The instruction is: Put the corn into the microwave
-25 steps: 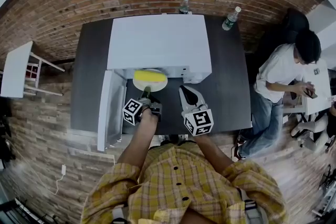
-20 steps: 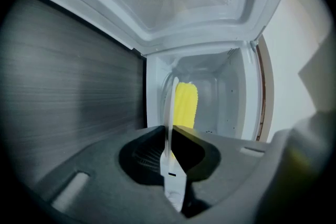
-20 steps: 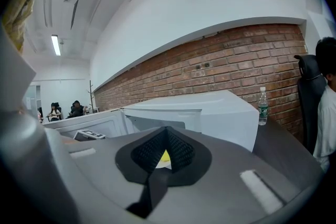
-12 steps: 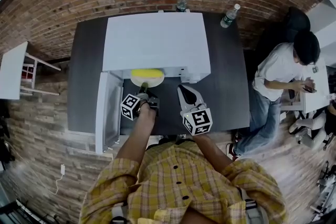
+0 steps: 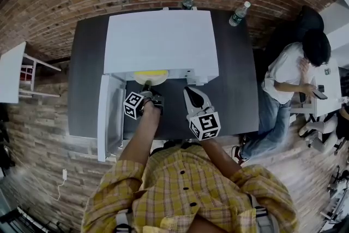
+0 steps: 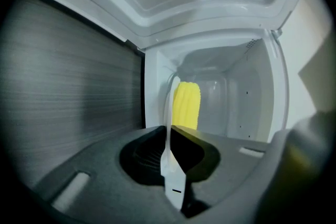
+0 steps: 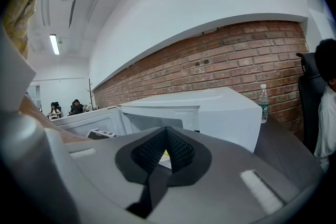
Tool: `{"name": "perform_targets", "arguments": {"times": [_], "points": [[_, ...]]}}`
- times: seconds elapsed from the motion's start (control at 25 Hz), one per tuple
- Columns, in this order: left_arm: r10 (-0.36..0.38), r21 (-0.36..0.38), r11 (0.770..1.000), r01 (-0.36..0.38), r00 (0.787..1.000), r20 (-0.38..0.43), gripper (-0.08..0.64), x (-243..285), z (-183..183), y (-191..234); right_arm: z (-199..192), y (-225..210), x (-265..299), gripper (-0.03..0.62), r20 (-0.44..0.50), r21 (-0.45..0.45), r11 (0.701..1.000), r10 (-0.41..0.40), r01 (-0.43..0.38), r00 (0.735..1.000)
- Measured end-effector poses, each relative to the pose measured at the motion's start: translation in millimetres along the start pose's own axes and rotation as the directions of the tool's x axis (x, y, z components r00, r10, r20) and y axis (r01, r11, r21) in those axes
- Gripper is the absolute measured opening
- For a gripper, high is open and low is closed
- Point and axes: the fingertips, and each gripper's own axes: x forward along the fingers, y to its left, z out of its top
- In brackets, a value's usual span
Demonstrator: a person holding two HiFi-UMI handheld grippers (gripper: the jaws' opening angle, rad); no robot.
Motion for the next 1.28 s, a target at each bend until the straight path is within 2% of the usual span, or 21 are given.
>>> {"name": "perform_targets", "arguments": {"times": [0.52,0.64,0.8,1.0,1.28], "points": [[0.039,-0.004,0.999,-0.039,0.999,-0.022,0.023,17.1,-0.2,-0.8,-3.4,-8.0,4.6,0.006,-0.007,0.02,1.0,0.005,-0.005,1.0],[0.079,-0.025,0.997,-0.08,0.997,-0.007,0.097,18.3,-0.4,5.4,-4.6,-9.4,5.3,0.006,-0.012,0.027,1.0,0.006,-0.006,1.0],[0.078,-0.086,0.993,-0.079,0.997,-0.017,0.152,22.7,-3.9,9.4,-5.9,-11.6,4.5,0.006,-0.018,0.032,0.999,0.0,0.0,1.0],[0.089,-0.113,0.99,-0.089,0.996,-0.007,0.162,25.5,-1.4,12.6,-6.1,-13.7,2.6,0.006,-0.014,0.035,0.999,-0.009,0.009,1.0],[0.056,-0.095,0.994,-0.057,0.998,-0.013,0.17,12.1,0.1,7.0,-6.6,-15.7,-5.7,0.006,-0.012,0.033,0.999,-0.019,0.019,1.0]]}}
